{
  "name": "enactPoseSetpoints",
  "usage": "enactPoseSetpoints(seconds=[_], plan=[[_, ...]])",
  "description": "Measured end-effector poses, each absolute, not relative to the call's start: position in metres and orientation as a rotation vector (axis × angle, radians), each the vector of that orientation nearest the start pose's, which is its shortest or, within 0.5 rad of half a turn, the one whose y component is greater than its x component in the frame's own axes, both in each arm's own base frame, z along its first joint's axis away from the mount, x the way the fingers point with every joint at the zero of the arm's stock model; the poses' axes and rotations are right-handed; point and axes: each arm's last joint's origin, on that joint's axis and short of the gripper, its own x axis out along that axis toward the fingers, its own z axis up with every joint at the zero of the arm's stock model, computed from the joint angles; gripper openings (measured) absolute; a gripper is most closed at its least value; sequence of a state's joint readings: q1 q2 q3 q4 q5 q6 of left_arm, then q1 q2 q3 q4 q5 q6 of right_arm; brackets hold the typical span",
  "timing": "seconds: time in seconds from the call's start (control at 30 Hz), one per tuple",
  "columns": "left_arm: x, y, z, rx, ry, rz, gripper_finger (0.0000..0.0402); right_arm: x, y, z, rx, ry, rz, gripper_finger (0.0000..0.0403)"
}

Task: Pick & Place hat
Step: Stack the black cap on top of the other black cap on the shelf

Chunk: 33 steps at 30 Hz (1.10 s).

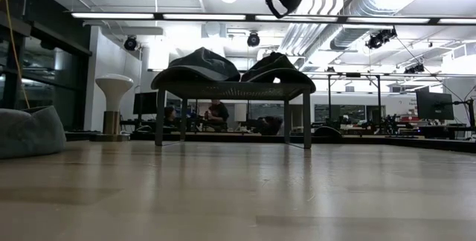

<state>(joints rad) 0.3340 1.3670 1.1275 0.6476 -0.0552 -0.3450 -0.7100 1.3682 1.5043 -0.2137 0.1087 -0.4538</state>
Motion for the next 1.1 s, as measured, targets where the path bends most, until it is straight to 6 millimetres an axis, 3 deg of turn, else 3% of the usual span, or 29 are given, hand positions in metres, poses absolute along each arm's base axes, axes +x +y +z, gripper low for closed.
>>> enactPoseSetpoints(seconds=[0.33,0.53,1.1], plan=[[0.291,0.1,0.399,-0.27,-0.433,0.24,0.0006,0.21,-0.21,0.444,-0.166,0.168,-0.546,0.0256],[0.293,0.1,0.397,-0.272,-0.404,0.227,0.0006,0.194,-0.218,0.442,-0.028,0.118,-0.275,0.0257],[0.293,0.1,0.396,-0.26,-0.398,0.217,0.0006,0.167,-0.22,0.446,0.056,0.12,-0.238,0.0257]])
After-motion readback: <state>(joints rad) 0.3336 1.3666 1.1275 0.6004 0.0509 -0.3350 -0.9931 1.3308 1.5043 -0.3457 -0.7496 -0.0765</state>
